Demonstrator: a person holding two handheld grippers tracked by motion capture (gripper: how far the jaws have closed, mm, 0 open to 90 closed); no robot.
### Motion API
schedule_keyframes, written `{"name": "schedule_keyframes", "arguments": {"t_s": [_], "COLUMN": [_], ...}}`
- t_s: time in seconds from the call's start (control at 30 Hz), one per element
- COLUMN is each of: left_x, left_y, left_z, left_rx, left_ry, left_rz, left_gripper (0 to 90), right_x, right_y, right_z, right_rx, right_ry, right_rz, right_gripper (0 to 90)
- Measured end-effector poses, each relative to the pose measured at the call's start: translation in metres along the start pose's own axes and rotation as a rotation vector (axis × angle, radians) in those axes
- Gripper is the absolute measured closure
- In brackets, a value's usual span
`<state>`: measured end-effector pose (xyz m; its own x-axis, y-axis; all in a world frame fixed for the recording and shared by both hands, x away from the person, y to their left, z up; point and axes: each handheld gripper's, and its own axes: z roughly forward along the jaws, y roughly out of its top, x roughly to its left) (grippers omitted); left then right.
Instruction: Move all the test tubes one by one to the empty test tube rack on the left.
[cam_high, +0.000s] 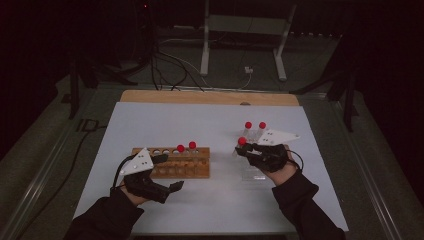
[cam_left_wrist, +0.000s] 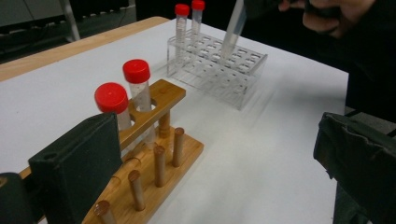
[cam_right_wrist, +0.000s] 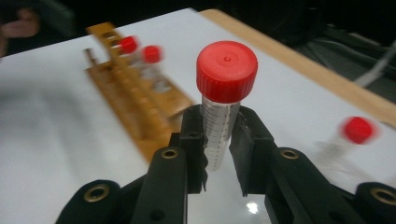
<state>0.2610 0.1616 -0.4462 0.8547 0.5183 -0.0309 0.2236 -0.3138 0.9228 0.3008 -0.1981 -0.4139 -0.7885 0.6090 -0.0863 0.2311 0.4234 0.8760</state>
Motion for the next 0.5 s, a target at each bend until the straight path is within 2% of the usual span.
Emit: {"name": "schedule_keyframes", "arguments": {"t_s": [0.17, 0.5], "left_x": [-0.004, -0.011], "left_y": [0.002, 0.007], "left_z": [0.001, 0.005], "left_rx": [-0.004, -0.007], "left_ry": [-0.014, -0.037], "left_rz": [0.004, 0.010], "left_gripper": [1.6, 2.4], "right_x": [0.021, 0.053], "right_y": [-0.004, -0.015], "right_z": [0.010, 0.036], "right_rx": [0.036, 0.090], "right_ry": [0.072, 0.202], "right_rz": [-0.025, -0.055], "right_gripper": [75.2, 75.2]}}
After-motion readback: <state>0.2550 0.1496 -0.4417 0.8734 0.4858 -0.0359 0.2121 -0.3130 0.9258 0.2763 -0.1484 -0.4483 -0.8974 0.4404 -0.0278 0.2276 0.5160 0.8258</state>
